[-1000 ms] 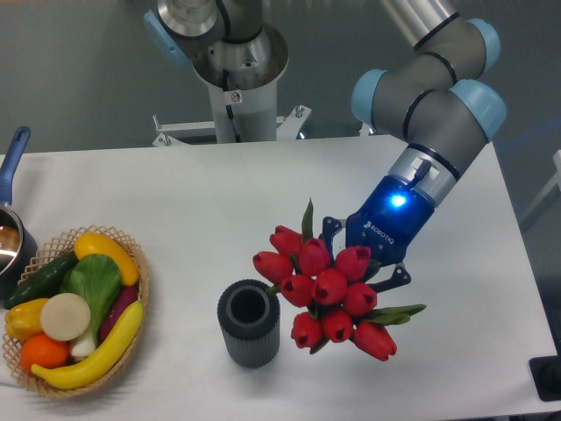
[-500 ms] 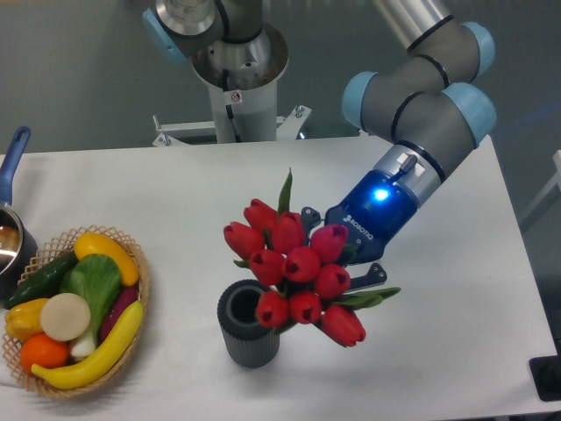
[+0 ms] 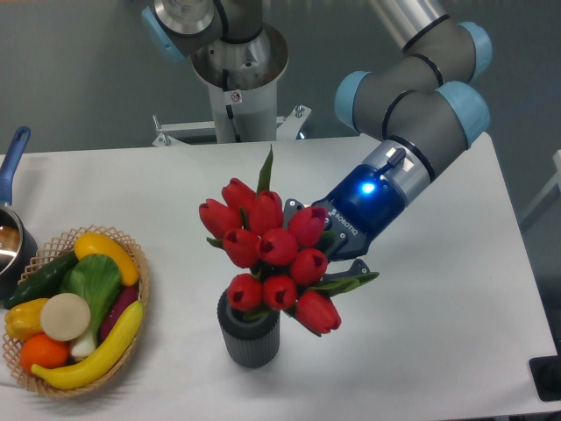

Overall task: Insert the flowers into the vase
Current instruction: 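Lower the tulip stems down into the grey vase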

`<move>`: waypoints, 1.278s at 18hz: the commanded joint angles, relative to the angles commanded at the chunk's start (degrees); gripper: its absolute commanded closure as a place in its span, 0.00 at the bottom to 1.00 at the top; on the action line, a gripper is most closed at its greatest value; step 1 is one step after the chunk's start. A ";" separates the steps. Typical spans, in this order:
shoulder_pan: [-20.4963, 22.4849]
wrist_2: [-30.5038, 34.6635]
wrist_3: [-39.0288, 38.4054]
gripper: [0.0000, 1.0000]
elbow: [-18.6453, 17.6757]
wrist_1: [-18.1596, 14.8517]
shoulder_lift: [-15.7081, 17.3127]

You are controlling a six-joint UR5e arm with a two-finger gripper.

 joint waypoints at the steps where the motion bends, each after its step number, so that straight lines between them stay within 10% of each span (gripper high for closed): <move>1: 0.00 -0.53 0.00 0.92 0.00 0.00 0.00; 23: -2.11 -0.71 1.32 0.89 -6.77 2.90 0.53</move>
